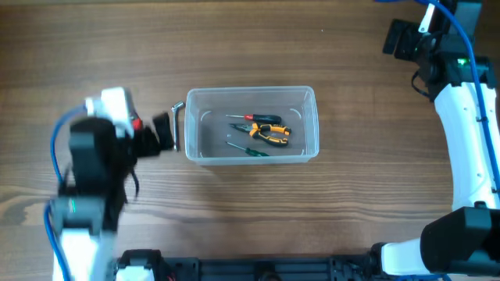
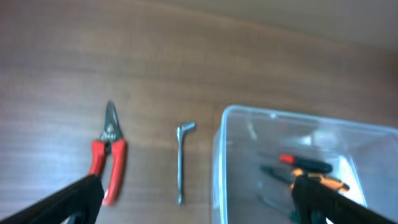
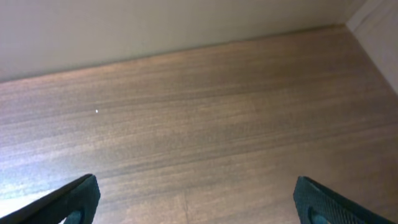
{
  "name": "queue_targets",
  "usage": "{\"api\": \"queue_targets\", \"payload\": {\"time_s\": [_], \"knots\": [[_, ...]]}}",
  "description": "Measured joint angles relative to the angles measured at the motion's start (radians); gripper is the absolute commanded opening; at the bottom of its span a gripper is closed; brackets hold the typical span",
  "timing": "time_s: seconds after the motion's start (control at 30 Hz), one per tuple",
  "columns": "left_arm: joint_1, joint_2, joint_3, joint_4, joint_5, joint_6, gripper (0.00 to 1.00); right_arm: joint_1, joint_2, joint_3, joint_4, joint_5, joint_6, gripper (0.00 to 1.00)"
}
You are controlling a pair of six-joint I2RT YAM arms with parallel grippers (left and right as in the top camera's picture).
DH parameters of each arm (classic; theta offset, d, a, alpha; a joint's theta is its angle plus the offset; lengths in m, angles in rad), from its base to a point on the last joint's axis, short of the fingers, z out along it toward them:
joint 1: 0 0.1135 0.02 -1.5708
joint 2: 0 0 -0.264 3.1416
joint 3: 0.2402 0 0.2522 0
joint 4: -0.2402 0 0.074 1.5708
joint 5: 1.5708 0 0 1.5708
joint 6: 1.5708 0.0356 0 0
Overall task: Pack container
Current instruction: 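Move the left gripper over the red-handled snips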
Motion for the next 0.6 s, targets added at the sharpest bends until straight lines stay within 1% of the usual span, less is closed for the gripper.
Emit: {"api": "queue_targets", "payload": {"time_s": [0.07, 0.13, 0.2, 0.37, 0.5, 0.6], "knots": [[0.0, 0.136, 0.122, -0.056, 0.0, 0.021, 1.0, 0.0, 0.0, 0.0, -0.002, 0.0, 0.0, 1.0], [0.0, 0.22, 0.198, -0.09, 0.0, 0.031, 1.0, 0.0, 0.0, 0.0, 0.0, 0.0, 0.0, 1.0], [0.0, 0.268, 0.24, -0.097, 0.001, 0.034, 1.0, 0.0, 0.0, 0.0, -0.002, 0.0, 0.0, 1.0], [0.0, 0.299, 0.255, -0.135, 0.004, 0.045, 1.0, 0.0, 0.0, 0.0, -0.002, 0.0, 0.0, 1.0], [0.004, 0.3, 0.256, -0.156, -0.029, 0.066, 1.0, 0.0, 0.0, 0.0, -0.002, 0.0, 0.0, 1.0], [0.027, 0.31, 0.257, -0.201, -0.042, 0.066, 1.0, 0.0, 0.0, 0.0, -0.001, 0.0, 0.0, 1.0]]}}
